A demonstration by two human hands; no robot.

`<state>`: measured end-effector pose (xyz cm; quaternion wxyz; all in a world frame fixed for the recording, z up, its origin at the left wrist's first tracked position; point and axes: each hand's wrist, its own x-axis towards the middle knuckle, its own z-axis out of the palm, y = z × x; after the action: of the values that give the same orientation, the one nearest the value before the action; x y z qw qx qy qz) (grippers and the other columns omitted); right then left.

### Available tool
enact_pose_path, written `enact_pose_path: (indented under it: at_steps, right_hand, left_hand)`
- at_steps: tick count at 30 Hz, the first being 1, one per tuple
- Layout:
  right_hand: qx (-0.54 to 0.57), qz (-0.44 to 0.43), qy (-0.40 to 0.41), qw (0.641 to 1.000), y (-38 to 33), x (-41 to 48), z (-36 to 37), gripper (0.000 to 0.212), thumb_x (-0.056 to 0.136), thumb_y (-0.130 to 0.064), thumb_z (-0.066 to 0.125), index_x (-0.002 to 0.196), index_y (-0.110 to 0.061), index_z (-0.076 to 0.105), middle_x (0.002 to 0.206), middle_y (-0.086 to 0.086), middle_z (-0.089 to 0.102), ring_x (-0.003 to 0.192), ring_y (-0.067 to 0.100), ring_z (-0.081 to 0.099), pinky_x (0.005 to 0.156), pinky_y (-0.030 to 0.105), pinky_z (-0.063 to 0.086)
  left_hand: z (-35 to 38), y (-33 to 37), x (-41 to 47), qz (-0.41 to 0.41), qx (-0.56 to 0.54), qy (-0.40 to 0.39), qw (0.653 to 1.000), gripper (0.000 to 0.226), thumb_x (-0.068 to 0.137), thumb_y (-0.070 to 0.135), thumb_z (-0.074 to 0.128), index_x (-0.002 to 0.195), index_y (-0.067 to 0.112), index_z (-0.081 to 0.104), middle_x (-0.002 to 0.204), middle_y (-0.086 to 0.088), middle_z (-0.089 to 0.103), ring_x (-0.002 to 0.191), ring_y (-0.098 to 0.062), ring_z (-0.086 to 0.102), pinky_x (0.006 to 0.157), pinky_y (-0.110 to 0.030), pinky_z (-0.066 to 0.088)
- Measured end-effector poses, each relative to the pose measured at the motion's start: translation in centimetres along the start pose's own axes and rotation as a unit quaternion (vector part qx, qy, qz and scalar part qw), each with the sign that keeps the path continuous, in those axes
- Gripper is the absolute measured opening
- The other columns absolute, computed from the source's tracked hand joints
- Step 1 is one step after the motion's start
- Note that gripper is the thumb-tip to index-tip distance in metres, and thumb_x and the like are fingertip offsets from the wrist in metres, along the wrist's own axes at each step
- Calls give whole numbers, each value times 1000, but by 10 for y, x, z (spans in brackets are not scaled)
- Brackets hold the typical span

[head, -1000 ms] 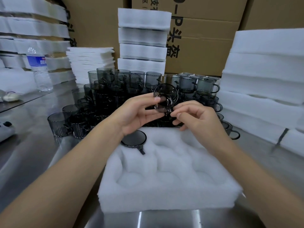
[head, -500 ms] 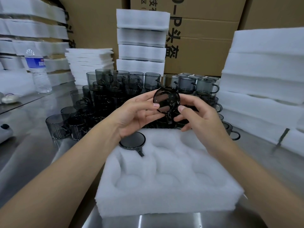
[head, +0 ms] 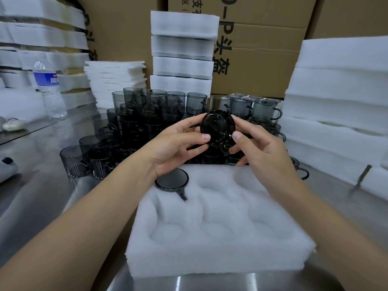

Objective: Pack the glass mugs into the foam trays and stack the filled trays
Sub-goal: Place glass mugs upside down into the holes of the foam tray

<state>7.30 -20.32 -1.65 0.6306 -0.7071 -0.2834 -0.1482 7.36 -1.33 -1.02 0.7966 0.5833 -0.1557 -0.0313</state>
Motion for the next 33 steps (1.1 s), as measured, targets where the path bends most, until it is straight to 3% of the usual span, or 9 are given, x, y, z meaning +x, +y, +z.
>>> enact_pose_path:
  at_steps: [4,9,11,13,15,20,24,29,33]
  right_hand:
    - [5,2,3,1000,1,0,-1,36,94,-17,57,109,-50,62,107,-9,62,74,1,64,54,16,49]
    - [-2,5,11,1000,1,1,0,34,94,-18,57,109,-48,62,106,-6,61,72,-1,63,54,16,49]
    - [-2,8,17,1000,0,1,0,30,95,-19,56,108,-46,63,106,0,61,70,-2,62,53,16,49]
    - [10,13,23,1000,-1,1,0,25,95,-20,56,104,-41,65,103,4,61,68,-2,60,53,17,49]
    - [18,19,22,999,-1,1,0,20,94,-21,56,98,-36,69,97,3,62,65,0,58,53,18,48]
    - [43,35,-9,998,-4,-1,0,11,90,-23,60,85,-24,70,62,-15,62,54,-1,53,50,14,44]
    - [32,41,-46,998,-5,-1,1,6,89,-19,63,88,-20,69,60,-5,61,47,6,51,47,17,44]
    - [13,54,-62,997,-5,-1,0,16,91,-9,60,86,-20,69,72,27,58,44,11,48,46,18,43]
    - [10,65,-74,995,-3,-1,0,18,91,-9,59,83,-19,71,69,21,59,46,12,48,45,20,43]
  left_hand:
    - [0,-1,0,3,2,3,1000,57,63,-1,72,113,25,64,89,7,56,82,-3,63,74,-18,53]
    - [-1,-1,1,-3,14,-4,1000,56,66,1,74,115,23,62,89,8,67,81,-3,66,73,-17,52]
    - [2,0,-1,-6,29,-4,1000,49,69,11,69,115,25,61,86,9,71,79,-3,67,71,-17,53]
    - [4,1,-3,-4,64,-4,998,56,69,17,70,123,29,56,88,5,71,75,-8,68,67,-19,53]
    - [5,3,-7,-3,110,-18,994,63,65,22,76,123,35,54,91,3,68,71,-13,67,62,-21,53]
    - [3,8,-16,-26,210,-88,973,41,70,30,73,109,30,64,90,-1,74,76,-19,71,64,-23,54]
    - [0,11,-19,-43,237,-89,966,35,64,36,74,98,29,71,91,-4,74,74,-17,71,65,-22,54]
    - [2,12,-20,-50,259,-104,959,30,63,39,73,92,31,73,95,-5,73,77,-18,71,65,-22,54]
    - [1,15,-23,-56,290,-110,949,34,64,41,73,96,31,73,103,-2,72,92,-12,69,71,-19,52]
